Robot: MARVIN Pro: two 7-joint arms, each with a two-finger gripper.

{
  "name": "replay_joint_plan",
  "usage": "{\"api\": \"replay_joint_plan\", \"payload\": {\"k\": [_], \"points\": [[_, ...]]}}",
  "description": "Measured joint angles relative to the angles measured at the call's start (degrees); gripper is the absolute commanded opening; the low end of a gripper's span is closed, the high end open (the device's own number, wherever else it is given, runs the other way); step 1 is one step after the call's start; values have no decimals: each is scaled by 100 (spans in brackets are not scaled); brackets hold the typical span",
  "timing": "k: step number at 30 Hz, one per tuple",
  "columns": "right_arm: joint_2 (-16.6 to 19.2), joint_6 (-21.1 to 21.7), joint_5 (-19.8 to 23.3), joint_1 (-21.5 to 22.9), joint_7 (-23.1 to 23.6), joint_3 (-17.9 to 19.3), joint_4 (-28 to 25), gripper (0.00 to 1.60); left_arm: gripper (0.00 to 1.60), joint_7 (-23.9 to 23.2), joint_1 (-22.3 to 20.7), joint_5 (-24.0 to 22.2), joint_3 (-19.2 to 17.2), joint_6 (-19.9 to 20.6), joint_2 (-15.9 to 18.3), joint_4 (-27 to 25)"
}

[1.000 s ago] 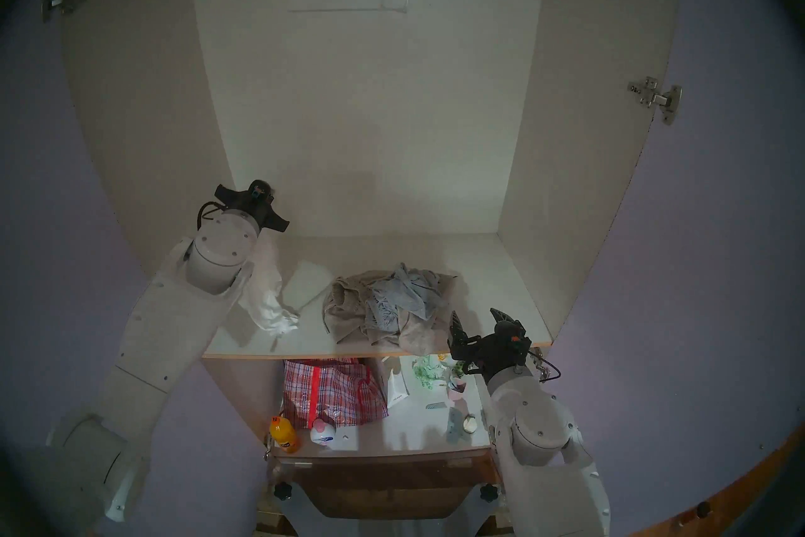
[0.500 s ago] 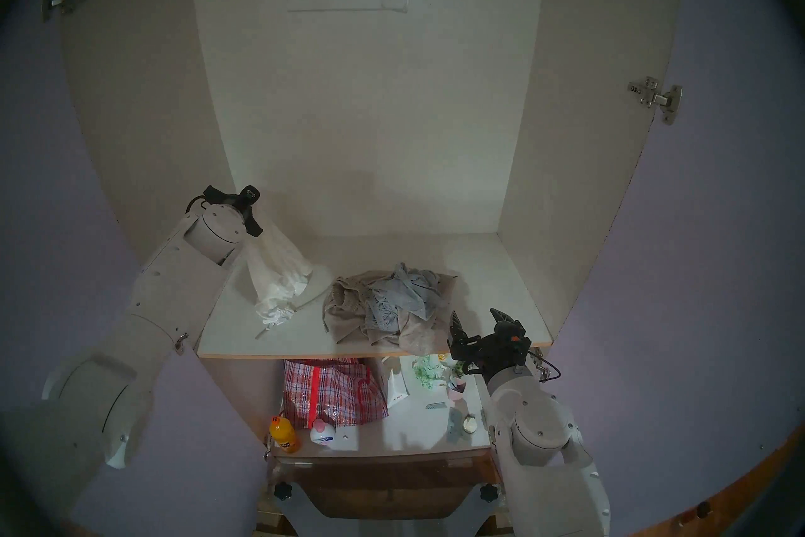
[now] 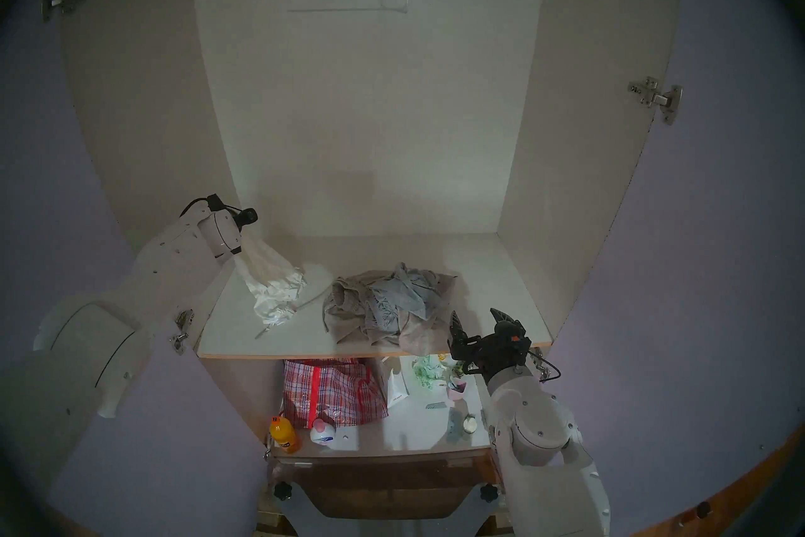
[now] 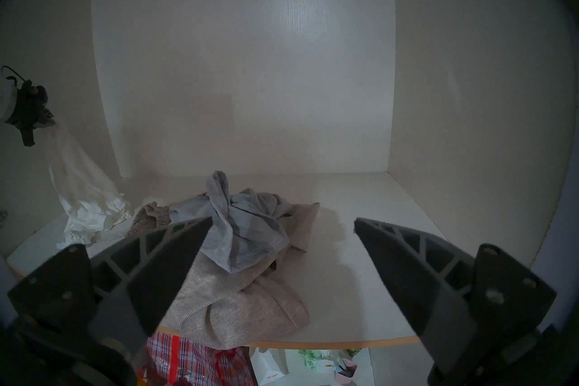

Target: Sort tops into two piles: light colors and dark colors

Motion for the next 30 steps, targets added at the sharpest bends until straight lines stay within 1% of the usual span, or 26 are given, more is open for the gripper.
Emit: {"api": "replay_joint_plan", "payload": {"k": [1, 4, 6, 8, 10, 11, 14, 15, 17, 18, 20, 21, 22, 25, 27, 28, 30], "points": [[-1, 0, 0, 0, 0, 0, 0, 160, 160, -227, -14, 0, 109, -200, 20, 28], [-1, 0, 0, 1, 0, 1, 0, 160, 160, -831, -12, 30, 425, -705, 125, -32], [-2, 0, 0, 0, 1, 1, 0, 160, 160, -1202, 47, -18, 595, -934, 243, -251], [-2, 0, 0, 2, 1, 0, 3, 160, 160, -1575, 110, -323, 488, -981, 305, -461], [-2, 0, 0, 3, 2, 1, 7, 160, 160, -1945, 139, -792, 206, -960, 341, -648], [-3, 0, 0, 3, 3, 0, 7, 160, 160, -2011, 170, -968, 95, -906, 375, -768], [-3, 0, 0, 4, 4, 0, 8, 160, 160, -1905, 380, -1512, -259, -796, 515, -1350], [-3, 0, 0, 4, 4, 0, 8, 160, 160, -1801, 471, -1647, -361, -771, 562, -1540], [-3, 0, 0, 2, 4, 1, 7, 160, 160, -1414, 727, -1919, -583, -629, 721, -2020], [-1, 1, 3, 3, 7, 4, 8, 160, 160, -1267, 839, -1936, -682, -561, 801, -2210], [33, 53, 96, 37, 112, 4, 27, 160, 160, -1099, 977, -1935, -726, -451, 912, -2456], [56, 71, 149, 96, 231, 3, 72, 160, 160, -1000, 1089, -1928, -765, -311, 997, -2644], [114, 93, 197, 182, 379, -7, 140, 160, 160, -952, 1187, -1918, -787, -205, 1062, -2805], [355, 221, 370, 509, 988, -42, 392, 160, 160, -892, 1476, -1906, -803, -51, 1122, -3244], [505, 283, 424, 739, 1403, -58, 595, 160, 160, -870, 1627, -1897, -795, 12, 1101, -3266], [524, 305, 435, 840, 1518, -73, 670, 160, 160, -868, 1659, -1892, -784, 39, 1093, -3245], [493, 340, 410, 1020, 1531, -109, 817, 160, 160, -863, 1679, -1884, -781, 71, 1089, -3226]]}}
